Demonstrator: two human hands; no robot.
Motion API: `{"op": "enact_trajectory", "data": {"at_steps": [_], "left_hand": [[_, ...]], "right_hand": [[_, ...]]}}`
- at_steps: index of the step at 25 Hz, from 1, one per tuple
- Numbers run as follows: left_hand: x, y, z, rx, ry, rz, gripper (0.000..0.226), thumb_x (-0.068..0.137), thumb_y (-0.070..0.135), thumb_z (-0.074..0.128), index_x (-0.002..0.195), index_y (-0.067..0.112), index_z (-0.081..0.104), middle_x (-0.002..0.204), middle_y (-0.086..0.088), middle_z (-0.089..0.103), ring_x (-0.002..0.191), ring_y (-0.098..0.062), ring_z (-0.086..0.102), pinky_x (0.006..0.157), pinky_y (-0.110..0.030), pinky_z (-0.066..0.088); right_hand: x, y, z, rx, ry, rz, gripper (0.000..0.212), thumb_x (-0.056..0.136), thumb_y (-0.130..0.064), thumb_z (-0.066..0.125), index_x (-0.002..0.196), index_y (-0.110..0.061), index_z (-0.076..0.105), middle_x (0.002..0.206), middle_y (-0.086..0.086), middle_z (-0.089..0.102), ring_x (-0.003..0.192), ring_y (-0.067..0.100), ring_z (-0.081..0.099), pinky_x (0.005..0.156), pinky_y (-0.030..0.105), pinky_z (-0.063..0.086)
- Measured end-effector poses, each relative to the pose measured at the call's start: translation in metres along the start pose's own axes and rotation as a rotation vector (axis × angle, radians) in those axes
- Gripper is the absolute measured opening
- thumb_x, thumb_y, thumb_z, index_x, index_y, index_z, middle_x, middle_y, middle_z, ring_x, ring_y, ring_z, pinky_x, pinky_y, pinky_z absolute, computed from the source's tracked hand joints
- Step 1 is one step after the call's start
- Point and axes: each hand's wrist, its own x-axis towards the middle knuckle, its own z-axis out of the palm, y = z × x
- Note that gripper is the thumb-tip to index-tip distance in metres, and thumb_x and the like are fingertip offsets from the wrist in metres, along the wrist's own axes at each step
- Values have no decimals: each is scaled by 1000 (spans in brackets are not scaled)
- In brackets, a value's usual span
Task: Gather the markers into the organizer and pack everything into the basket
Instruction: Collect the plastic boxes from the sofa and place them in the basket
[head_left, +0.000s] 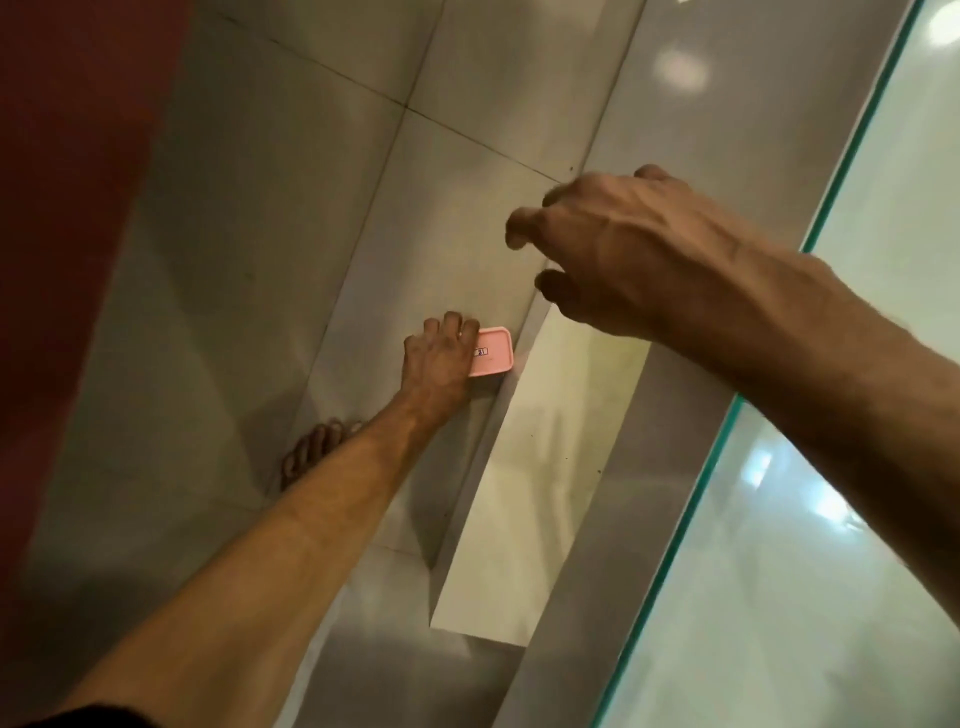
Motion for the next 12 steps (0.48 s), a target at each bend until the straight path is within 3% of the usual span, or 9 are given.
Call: {"op": "enact_trajectory", "data": {"at_steps": [4, 8, 12], "left_hand": [[-19, -7, 11, -130, 72, -115, 64, 90, 34, 73, 143, 15, 44, 136, -13, 53, 120, -36, 57, 95, -49, 52], [-88, -30, -32, -633, 96, -213, 61, 81, 34, 86, 128, 9, 57, 125, -15, 63, 112, -36, 63, 88, -41, 53], [-178, -12, -124, -985, 193, -145, 63, 73, 37, 91, 127, 29, 59, 120, 8, 72, 106, -11, 70, 86, -39, 60]], "right_hand": [[-3, -7, -6, 19, 87, 45, 30, 102, -13, 56, 132, -14, 59, 112, 16, 67, 84, 36, 63, 76, 44, 46], [-24, -24, -22, 310, 75, 77, 39, 100, -15, 59, 139, -18, 59, 122, 8, 69, 102, 30, 67, 65, 28, 40], [-70, -40, -68, 706, 136, 155, 35, 101, -26, 59, 135, -18, 62, 129, 5, 70, 116, 23, 64, 87, 31, 46]]}}
